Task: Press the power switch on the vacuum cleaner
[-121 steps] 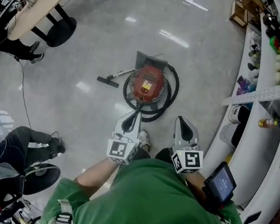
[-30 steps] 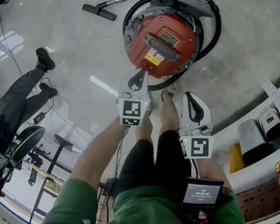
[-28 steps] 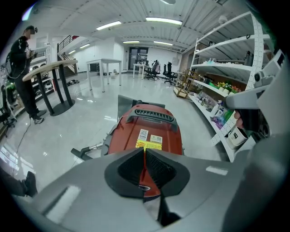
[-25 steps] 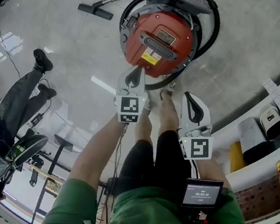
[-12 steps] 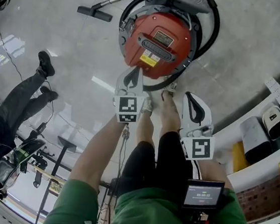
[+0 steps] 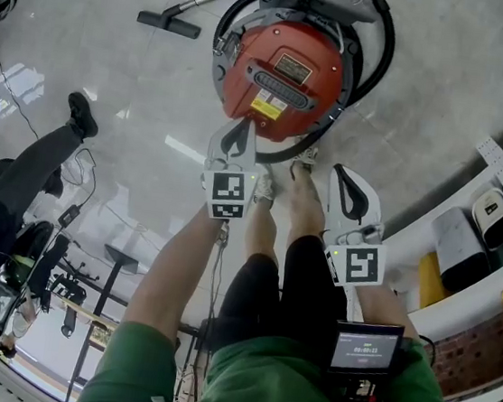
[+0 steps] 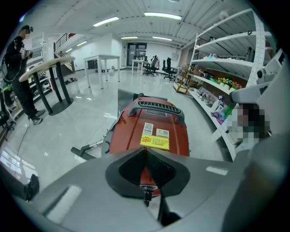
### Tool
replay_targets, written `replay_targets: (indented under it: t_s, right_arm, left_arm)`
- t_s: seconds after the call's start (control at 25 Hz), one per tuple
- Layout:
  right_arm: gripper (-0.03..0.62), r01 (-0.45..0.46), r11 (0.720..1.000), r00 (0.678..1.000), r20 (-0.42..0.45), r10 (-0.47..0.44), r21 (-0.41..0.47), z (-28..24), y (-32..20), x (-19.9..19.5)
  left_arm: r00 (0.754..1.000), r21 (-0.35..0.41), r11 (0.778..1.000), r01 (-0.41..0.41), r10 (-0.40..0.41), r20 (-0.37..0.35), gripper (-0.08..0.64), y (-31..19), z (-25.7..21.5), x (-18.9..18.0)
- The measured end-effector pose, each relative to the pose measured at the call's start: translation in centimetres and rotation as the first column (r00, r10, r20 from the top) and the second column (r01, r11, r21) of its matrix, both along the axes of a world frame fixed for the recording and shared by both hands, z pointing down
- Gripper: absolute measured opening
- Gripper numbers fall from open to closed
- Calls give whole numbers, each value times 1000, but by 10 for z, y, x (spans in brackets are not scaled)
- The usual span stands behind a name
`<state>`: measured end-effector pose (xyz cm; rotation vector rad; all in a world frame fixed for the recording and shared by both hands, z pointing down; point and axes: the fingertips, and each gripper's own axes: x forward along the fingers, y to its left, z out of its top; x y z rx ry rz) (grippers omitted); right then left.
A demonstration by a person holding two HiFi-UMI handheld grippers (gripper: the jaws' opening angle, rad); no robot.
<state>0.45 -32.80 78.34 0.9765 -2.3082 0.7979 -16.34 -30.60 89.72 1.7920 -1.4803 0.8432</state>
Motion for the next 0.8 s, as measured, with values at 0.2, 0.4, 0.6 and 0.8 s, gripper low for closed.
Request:
replay_targets:
  t_s: [0.2, 0.4, 0.6, 0.8]
  right_arm:
    - [2, 2, 1000, 1000, -2, -2, 4, 1, -1, -2]
    - [2, -10, 1000, 1000, -4, 10, -9, 1, -2, -1]
    - [2, -9, 1000, 1000, -6, 9, -9, 2, -2, 0]
    - [2, -11, 1000, 1000, -4, 11, -5, 1, -3, -2]
  left_arm:
    - [1000, -2, 1000, -15, 15, -3, 11, 0, 1, -1]
    - [1000, -22, 999, -25, 25, -11, -4, 0, 6, -1]
    - [999, -22, 999, -43, 42, -14, -5, 0, 6, 0]
    - [999, -28, 999, -39, 38, -18, -5, 0, 6, 0]
